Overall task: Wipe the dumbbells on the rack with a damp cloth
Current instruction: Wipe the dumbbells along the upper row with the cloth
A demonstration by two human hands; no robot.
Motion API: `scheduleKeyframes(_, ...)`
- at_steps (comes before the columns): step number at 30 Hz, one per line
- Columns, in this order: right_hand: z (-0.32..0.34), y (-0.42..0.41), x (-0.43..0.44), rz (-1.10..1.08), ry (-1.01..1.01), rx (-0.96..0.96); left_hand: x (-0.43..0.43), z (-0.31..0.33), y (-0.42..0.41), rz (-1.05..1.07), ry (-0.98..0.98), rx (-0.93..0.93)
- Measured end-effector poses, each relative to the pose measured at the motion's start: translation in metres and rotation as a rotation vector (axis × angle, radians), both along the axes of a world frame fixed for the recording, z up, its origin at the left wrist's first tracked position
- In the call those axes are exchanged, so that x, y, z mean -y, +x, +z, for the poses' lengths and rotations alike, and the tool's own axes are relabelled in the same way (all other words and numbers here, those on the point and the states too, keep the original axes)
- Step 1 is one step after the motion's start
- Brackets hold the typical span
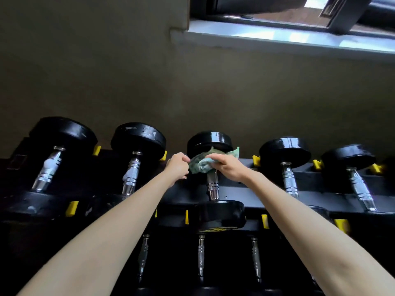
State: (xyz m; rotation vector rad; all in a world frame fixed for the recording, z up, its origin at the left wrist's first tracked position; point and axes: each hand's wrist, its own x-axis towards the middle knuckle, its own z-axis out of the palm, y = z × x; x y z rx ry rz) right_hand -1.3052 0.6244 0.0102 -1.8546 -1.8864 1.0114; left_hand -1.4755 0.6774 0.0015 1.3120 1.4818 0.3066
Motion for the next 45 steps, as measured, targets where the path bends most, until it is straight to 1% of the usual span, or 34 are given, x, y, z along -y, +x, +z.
scheduleKeyframes(1, -0.004, 0.001, 0.003, -0.047, -0.006, -0.063, 0.002, 0.001, 0.006, -0.045, 0.031, 0.027)
scheduleKeyframes(3, -0.007, -0.002, 0.006, -0.081, -0.098, -0.220, 0.006, 0.001, 0.016, -0.136, 0.067, 0.050)
scheduleKeyframes(5, -0.001, -0.003, 0.005, -0.140, -0.242, -0.442, 0.006, -0.004, 0.025, -0.158, 0.090, 0.034)
scheduleKeyframes(6, 0.000, -0.001, 0.003, -0.200, -0.262, -0.534, 0.006, -0.006, 0.027, -0.149, 0.088, 0.027)
scheduleKeyframes(7, -0.001, 0.001, 0.003, -0.275, -0.229, -0.601, 0.005, -0.008, 0.030, -0.141, 0.081, 0.029)
scheduleKeyframes(8, -0.004, 0.002, 0.005, -0.341, -0.160, -0.605, 0.004, -0.010, 0.031, -0.131, 0.071, 0.030)
scheduleKeyframes(12, -0.020, -0.013, 0.010, -0.454, 0.078, -0.530, -0.002, -0.019, 0.034, -0.123, 0.060, 0.021)
scheduleKeyframes(15, -0.034, -0.008, 0.008, -0.559, 0.155, -0.491, -0.003, -0.020, 0.037, -0.158, 0.019, 0.038)
scheduleKeyframes(16, -0.037, -0.001, 0.008, -0.565, 0.131, -0.486, -0.003, -0.019, 0.039, -0.166, 0.000, 0.031)
scheduleKeyframes(18, -0.043, 0.011, 0.011, -0.488, 0.024, -0.470, -0.003, -0.020, 0.041, -0.186, 0.001, -0.020)
scheduleKeyframes(20, -0.044, 0.017, 0.012, -0.423, -0.052, -0.411, 0.001, -0.023, 0.041, -0.198, 0.015, -0.044)
scheduleKeyframes(23, -0.039, 0.014, 0.010, -0.434, -0.136, -0.363, 0.005, -0.029, 0.040, -0.228, 0.052, -0.082)
scheduleKeyframes(26, -0.032, 0.011, 0.015, -0.397, -0.216, -0.352, 0.008, -0.023, 0.040, -0.323, 0.103, -0.184)
scheduleKeyframes(28, -0.031, 0.013, 0.021, -0.365, -0.273, -0.400, 0.011, -0.017, 0.037, -0.406, 0.092, -0.189)
scheduleKeyframes(30, -0.028, 0.015, 0.029, -0.333, -0.312, -0.413, 0.018, -0.012, 0.033, -0.474, 0.049, -0.187)
scheduleKeyframes(34, -0.015, 0.015, 0.046, -0.226, -0.388, -0.365, 0.034, -0.006, 0.025, -0.590, 0.017, -0.184)
scheduleKeyframes(38, -0.004, 0.013, 0.057, -0.157, -0.471, -0.272, 0.044, 0.000, 0.020, -0.688, -0.004, -0.225)
scheduleKeyframes(41, 0.006, 0.007, 0.059, -0.116, -0.475, -0.190, 0.049, 0.009, 0.017, -0.786, 0.010, -0.255)
scheduleKeyframes(45, 0.015, -0.001, 0.058, -0.083, -0.494, -0.100, 0.052, 0.015, 0.009, -0.854, 0.043, -0.270)
